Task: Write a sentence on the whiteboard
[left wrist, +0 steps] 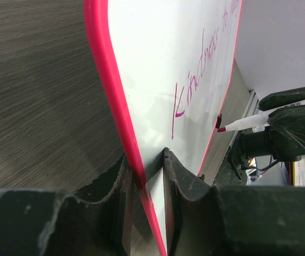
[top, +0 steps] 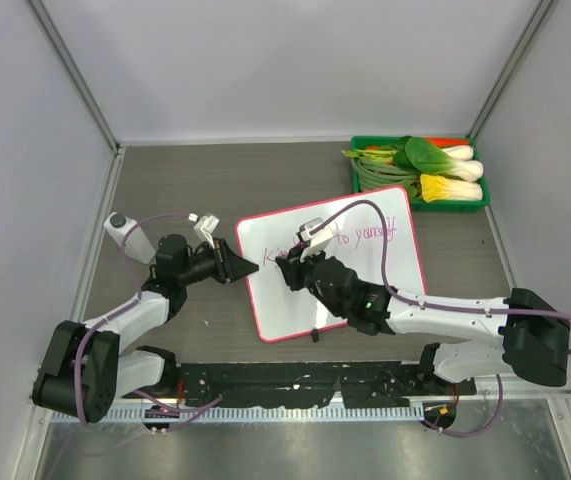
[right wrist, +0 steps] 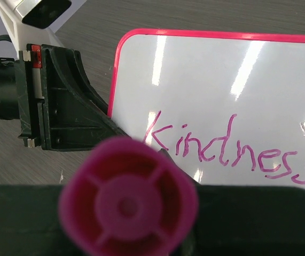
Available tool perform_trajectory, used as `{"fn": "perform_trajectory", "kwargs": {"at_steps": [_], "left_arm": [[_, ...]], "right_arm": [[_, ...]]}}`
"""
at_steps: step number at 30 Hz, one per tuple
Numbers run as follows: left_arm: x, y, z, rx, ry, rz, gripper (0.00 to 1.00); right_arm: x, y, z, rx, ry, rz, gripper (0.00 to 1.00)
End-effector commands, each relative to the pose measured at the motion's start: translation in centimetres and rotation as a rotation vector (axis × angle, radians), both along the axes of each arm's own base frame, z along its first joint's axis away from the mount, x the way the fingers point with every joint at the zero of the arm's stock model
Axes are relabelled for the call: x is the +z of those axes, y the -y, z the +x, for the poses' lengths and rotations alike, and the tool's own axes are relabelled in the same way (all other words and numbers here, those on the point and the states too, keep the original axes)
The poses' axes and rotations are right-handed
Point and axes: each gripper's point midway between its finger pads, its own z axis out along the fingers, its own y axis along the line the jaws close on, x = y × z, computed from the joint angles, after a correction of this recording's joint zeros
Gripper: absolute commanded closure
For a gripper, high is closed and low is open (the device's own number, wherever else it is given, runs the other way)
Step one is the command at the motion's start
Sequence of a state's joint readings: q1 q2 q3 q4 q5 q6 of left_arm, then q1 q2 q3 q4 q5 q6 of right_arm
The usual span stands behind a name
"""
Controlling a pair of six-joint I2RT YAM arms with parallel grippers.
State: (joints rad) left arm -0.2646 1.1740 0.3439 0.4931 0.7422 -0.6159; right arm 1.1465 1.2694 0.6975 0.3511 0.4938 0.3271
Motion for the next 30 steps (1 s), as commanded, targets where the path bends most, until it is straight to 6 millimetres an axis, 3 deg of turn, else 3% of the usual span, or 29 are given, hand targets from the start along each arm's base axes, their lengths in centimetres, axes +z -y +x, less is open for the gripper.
{"fn": "perform_trajectory", "kwargs": {"at_steps": [1,14,30], "left_arm": [[-1.3,0.1,-0.4,-0.026,0.008,0.055,1.0],[-1.4,0.1,-0.4,-0.026,0.004,0.055,1.0],[-1.2,0.1,-0.4,-0.026,0.008,0.055,1.0]], "right_arm": [[2.8,0.0,0.3,-0.028,0.038,0.078,0.98],[2.2,-1.0,0.8,-0.032,0.034,0.059,0.99],[-0.6,-1.8,1.4,-0.043,-0.002,-0.031,0.99]]}}
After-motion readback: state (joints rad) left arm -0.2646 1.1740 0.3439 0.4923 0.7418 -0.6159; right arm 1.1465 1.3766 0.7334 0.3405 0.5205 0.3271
